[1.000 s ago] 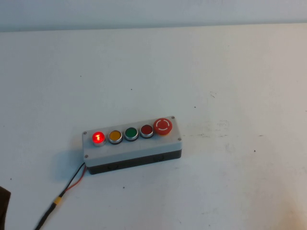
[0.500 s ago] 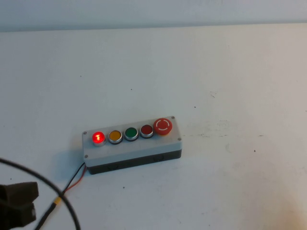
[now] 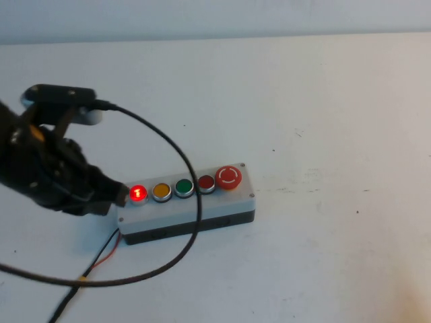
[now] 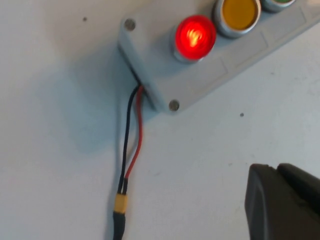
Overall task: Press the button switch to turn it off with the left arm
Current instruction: Press the button to turn off
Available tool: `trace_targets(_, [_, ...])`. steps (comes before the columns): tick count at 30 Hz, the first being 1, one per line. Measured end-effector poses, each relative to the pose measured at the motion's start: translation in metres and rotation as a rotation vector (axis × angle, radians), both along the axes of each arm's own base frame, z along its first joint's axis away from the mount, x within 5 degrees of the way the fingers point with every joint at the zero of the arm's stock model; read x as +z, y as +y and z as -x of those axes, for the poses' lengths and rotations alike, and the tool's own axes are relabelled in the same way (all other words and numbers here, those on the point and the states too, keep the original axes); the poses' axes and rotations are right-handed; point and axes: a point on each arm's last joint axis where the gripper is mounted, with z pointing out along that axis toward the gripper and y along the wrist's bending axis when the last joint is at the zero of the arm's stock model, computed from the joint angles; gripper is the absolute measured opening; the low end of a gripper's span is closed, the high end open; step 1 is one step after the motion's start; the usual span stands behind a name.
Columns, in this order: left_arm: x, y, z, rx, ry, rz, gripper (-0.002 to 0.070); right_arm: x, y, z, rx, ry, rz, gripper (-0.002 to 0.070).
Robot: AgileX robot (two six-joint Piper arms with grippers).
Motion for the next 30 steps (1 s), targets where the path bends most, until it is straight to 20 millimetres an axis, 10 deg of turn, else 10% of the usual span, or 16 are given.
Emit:
trace_targets(14, [-0.028, -0.042, -0.081, -0.077, 0.052, -0.119, -0.0002, 0.000, 0.000, 0.000, 0.000, 0.000, 0.000, -0.0016])
trace_targets(30, [-0.057, -0.046, -0.099, -0.078, 0.125, -0.154, -0.0002, 0.000, 0.000, 0.000, 0.000, 0.000, 0.000, -0.0016])
